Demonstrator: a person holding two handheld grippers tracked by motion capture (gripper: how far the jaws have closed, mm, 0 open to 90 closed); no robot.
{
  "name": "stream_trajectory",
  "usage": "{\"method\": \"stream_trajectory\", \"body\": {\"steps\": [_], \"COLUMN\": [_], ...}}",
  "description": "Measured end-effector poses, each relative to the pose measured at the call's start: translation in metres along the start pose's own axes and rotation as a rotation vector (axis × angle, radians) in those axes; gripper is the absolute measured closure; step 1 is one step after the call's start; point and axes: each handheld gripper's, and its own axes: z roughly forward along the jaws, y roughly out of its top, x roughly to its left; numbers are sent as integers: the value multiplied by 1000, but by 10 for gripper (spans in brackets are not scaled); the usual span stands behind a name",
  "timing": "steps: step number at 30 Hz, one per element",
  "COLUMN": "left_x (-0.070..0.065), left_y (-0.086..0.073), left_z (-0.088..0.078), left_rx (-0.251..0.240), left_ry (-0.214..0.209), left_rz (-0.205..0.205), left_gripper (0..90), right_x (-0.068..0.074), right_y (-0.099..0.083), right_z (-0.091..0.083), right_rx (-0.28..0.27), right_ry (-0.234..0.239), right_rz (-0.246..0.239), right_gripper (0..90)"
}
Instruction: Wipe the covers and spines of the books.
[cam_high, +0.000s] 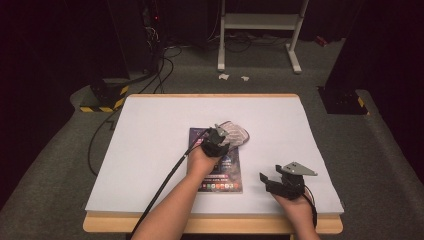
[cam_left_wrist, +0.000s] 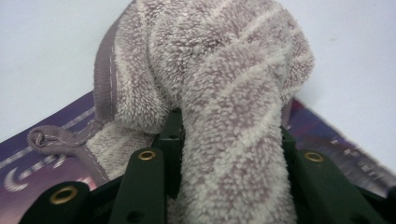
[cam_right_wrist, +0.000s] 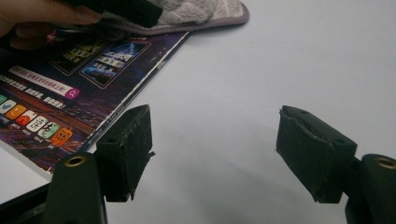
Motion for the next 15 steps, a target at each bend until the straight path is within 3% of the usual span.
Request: {"method": "stream_trajectory", "body": {"steps": [7,15], "left_x": [-10,3], "left_y": [4,-7], "left_z": [3,-5], "left_rx": [-9,-10], "left_ry": [-14,-10], "left_rz": [30,36], "left_gripper": [594,592], "right_x": [1,1], "right_y": [0,0], "right_z": [0,0], "right_rx": [-1,-1], "right_ry": [2,0], "right_rz": [-1,-3], "right_gripper": [270,270]}}
